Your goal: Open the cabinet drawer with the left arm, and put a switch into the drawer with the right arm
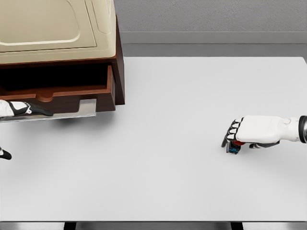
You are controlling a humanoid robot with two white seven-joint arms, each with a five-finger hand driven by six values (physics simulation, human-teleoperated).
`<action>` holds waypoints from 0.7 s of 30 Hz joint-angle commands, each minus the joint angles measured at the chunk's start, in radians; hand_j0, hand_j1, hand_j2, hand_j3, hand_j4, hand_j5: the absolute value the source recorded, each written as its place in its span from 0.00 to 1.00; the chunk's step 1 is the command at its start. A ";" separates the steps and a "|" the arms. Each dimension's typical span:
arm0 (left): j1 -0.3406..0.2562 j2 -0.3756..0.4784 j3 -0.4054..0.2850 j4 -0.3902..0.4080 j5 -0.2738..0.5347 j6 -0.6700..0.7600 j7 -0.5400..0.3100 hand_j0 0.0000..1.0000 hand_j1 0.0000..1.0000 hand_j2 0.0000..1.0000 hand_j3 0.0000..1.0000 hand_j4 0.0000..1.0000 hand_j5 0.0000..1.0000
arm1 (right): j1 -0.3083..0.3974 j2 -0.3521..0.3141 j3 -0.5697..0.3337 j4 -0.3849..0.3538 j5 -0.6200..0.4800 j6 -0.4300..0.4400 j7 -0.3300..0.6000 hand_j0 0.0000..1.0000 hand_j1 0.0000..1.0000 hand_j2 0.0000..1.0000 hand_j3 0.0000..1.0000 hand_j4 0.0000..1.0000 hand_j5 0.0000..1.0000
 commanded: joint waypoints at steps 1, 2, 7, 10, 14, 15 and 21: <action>0.000 -0.014 0.002 0.000 -0.006 0.002 0.000 1.00 1.00 1.00 1.00 1.00 1.00 | -0.002 -0.001 0.000 0.000 -0.005 0.002 0.000 0.69 0.69 0.69 0.69 0.69 0.69; 0.000 -0.016 0.002 0.000 -0.006 0.002 0.000 1.00 1.00 1.00 1.00 1.00 1.00 | -0.002 -0.001 0.000 0.000 -0.005 0.002 0.000 0.67 0.67 0.67 0.67 0.67 0.67; -0.008 -0.046 0.002 0.000 -0.007 0.002 0.000 1.00 1.00 1.00 1.00 1.00 1.00 | -0.002 -0.001 0.000 0.000 -0.005 0.002 0.000 0.58 0.58 0.58 0.58 0.58 0.58; -0.008 -0.054 0.002 0.000 -0.009 0.002 0.000 1.00 1.00 1.00 1.00 1.00 1.00 | -0.002 -0.001 0.001 0.002 -0.006 0.002 0.000 0.54 0.54 0.54 0.54 0.54 0.54; -0.006 -0.053 0.002 0.000 -0.093 0.002 0.000 1.00 1.00 1.00 1.00 1.00 1.00 | 0.000 -0.001 0.000 0.003 -0.006 0.002 0.000 0.53 0.53 0.53 0.53 0.53 0.53; -0.006 -0.054 0.002 0.000 -0.109 0.002 0.000 1.00 1.00 1.00 1.00 1.00 1.00 | -0.002 -0.001 0.000 0.003 -0.006 0.002 0.000 0.51 0.51 0.51 0.51 0.51 0.51; -0.029 -0.059 0.003 0.000 -0.110 0.002 0.000 1.00 1.00 1.00 1.00 1.00 1.00 | -0.002 0.002 -0.004 0.017 -0.009 0.002 0.000 0.42 0.42 0.42 0.42 0.42 0.42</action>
